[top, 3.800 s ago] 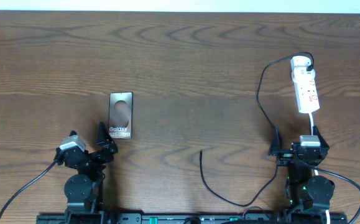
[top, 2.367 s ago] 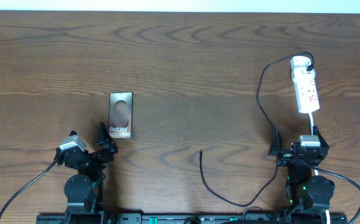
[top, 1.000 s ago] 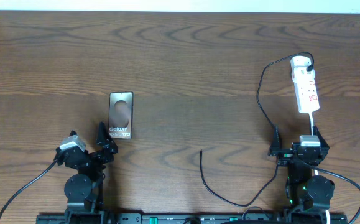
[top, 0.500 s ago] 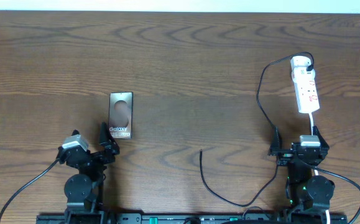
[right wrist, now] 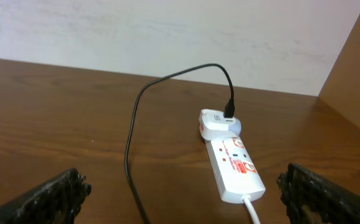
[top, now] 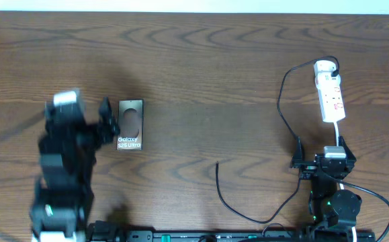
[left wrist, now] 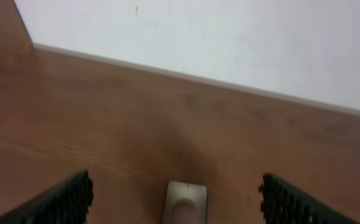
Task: Plug charger to phone and switch on socket
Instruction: 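Move the left gripper over the Galaxy phone and lower toward it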
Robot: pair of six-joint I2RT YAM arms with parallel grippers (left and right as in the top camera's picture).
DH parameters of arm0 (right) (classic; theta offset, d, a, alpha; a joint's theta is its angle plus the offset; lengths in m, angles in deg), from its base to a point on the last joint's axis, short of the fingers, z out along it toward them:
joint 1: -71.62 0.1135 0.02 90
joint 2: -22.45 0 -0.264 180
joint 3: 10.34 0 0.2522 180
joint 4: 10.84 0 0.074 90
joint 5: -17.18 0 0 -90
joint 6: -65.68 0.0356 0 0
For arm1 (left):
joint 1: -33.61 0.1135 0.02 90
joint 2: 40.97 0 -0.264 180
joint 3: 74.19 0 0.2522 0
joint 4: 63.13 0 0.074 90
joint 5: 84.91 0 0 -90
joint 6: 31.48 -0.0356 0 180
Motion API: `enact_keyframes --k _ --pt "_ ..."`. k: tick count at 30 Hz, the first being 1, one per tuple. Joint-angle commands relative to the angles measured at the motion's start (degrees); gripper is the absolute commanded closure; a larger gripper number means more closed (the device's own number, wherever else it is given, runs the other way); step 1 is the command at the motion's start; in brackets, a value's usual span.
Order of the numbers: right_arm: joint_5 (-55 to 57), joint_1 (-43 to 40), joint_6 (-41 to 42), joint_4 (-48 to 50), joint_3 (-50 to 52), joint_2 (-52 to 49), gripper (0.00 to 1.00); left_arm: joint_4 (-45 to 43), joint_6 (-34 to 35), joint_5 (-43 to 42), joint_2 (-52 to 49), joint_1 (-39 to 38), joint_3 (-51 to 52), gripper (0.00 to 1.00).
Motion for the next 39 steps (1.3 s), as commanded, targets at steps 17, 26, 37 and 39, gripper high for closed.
enact_keyframes --k 17,26,37,39 --pt "0.09 0.07 -0.57 -0.22 0.07 0.24 0.01 29.42 -6.67 -3.52 -54.49 0.22 -40.44 0.15" --pt "0.09 0.07 -0.57 -0.22 0.07 0.24 0.01 30.69 -6.69 -5.20 -58.40 0.22 -39.98 0.30" --pt "0.09 0.07 -0.57 -0.22 0.07 0.24 0.01 31.04 -6.69 -5.18 -58.64 0.24 -39.98 0.01" --pt "0.09 0.07 -0.57 -0.22 0.07 0.24 0.01 31.30 -6.69 -5.20 -58.69 0.22 -39.91 0.01"
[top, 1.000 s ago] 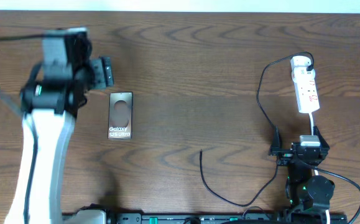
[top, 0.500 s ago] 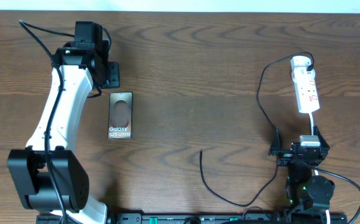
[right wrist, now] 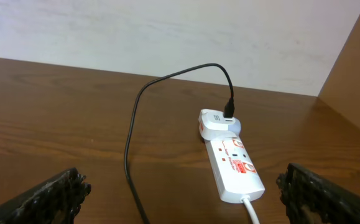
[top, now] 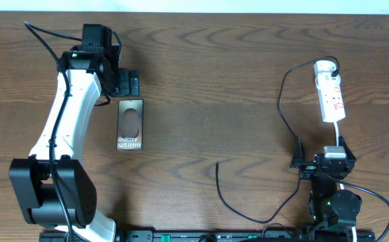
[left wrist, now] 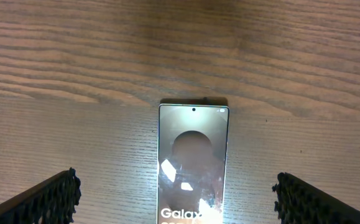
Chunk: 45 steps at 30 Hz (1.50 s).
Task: Plug charger to phone and switch on socket
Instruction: 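Move the left gripper over the Galaxy phone and lower toward it, then lower the left gripper onto the phone and close on its sides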
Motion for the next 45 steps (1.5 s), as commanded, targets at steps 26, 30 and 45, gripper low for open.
enact_keyframes --k 26,30,45 --pt "0.07 0.07 -0.55 -0.24 0.04 0.24 0.01 -7.54 0.09 -5.84 -1.29 -2.23 15.98 0.02" --pt "0.07 0.07 -0.55 -0.24 0.07 0.24 0.01 -9.92 0.13 -4.90 -1.38 -2.23 17.22 0.02" --pt "0.07 0.07 -0.52 -0.24 0.07 0.24 0.01 -10.82 1.38 -1.92 -2.19 -2.23 17.81 0.02"
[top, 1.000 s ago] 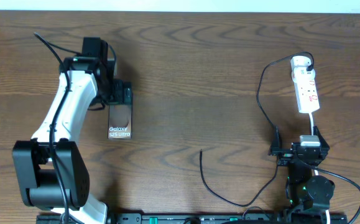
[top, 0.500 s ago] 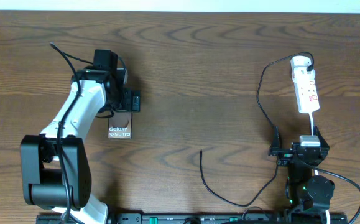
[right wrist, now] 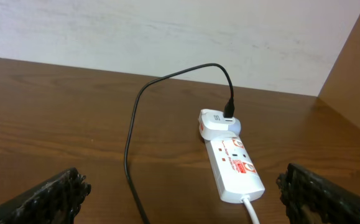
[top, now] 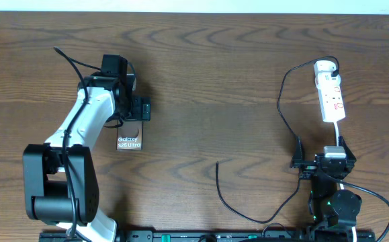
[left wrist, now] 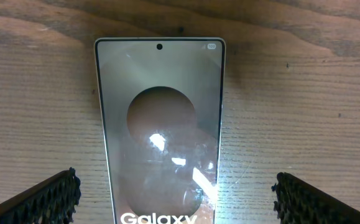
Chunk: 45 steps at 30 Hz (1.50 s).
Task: Plug charger to phone and switch on socket
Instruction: 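Lower the left gripper onto the phone and close on its sides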
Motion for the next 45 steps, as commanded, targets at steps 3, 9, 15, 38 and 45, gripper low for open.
enact_keyframes --k 3,9,15,38,45 --pt "0.07 0.07 -0.55 -0.24 0.07 0.24 0.01 -0.81 0.24 1.36 -1.14 0.02 1.49 0.02" --pt "0.07 0.07 -0.55 -0.24 0.07 0.24 0.01 -1.31 0.22 1.38 -1.16 0.02 2.10 0.02" --pt "0.07 0.07 -0.55 -0.24 0.07 0.24 0.01 -2.32 -0.66 2.23 -1.16 0.02 2.95 0.02" --pt "0.07 0.07 -0.55 -0.24 0.07 0.24 0.01 -9.18 -1.31 2.21 -1.16 0.02 7.67 0.02" --pt "0.07 0.07 -0.55 -0.24 0.04 0.24 0.01 -10.12 -1.31 2.21 -1.16 0.02 8.31 0.02"
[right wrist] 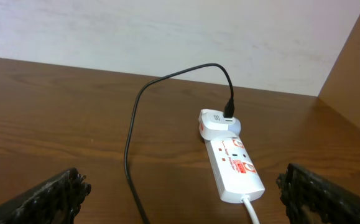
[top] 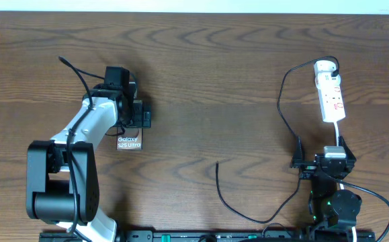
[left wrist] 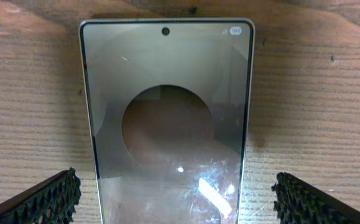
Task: Plug charger to phone and switch on socket
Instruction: 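Lower the left gripper onto the phone and close on its sides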
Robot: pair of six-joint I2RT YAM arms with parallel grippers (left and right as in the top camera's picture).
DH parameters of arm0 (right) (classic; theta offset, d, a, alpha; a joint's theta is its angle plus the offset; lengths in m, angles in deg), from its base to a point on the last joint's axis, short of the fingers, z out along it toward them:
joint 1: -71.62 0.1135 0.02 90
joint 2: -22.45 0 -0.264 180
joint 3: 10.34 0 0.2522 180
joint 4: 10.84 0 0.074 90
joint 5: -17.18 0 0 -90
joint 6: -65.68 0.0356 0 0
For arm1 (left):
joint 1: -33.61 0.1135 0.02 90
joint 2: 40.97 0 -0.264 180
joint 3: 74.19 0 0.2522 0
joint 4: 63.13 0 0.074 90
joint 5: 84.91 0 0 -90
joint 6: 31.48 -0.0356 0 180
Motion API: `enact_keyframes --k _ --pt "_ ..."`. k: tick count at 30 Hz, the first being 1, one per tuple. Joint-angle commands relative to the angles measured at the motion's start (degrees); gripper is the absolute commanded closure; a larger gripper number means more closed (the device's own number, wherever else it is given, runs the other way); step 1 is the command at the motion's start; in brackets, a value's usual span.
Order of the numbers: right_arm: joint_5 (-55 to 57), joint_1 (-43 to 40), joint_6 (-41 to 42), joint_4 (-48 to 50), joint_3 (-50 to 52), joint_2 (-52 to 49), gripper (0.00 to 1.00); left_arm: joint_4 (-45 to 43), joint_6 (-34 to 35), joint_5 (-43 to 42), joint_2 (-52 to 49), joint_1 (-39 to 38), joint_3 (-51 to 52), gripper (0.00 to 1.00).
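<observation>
A phone with "Galaxy S25 Ultra" on its screen lies flat at the table's left. My left gripper hangs open over its far half. In the left wrist view the phone fills the middle, with one finger on either side of it and apart from it. A white power strip lies far right, with a white charger plugged into its far end. The black cable runs to a loose end mid-table. My right gripper is open, short of the strip.
The cable curves across the table between the right gripper and the middle, looping near the front edge. The strip's white lead runs toward the right arm's base. A pale wall backs the table.
My left gripper has come lower over the phone, which now fills more of the left wrist view. It has shifted slightly toward the front. The right arm, cable and strip are unchanged.
My left arm was first at the front left beside the phone, blurred. Then it reached out behind the phone's far end, looking down at it. Then it stood open over the phone's far half, and now closer still. The right arm stayed put throughout.
</observation>
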Motion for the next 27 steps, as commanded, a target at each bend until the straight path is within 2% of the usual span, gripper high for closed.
enact_keyframes --k 1,27 --pt "0.07 0.07 -0.55 -0.24 0.07 0.24 0.01 -0.15 -1.05 0.74 -0.87 0.02 0.35 0.02" --pt "0.07 0.07 -0.55 -0.24 0.07 0.24 0.01 -1.33 -1.25 0.79 -2.47 0.02 0.63 0.02"
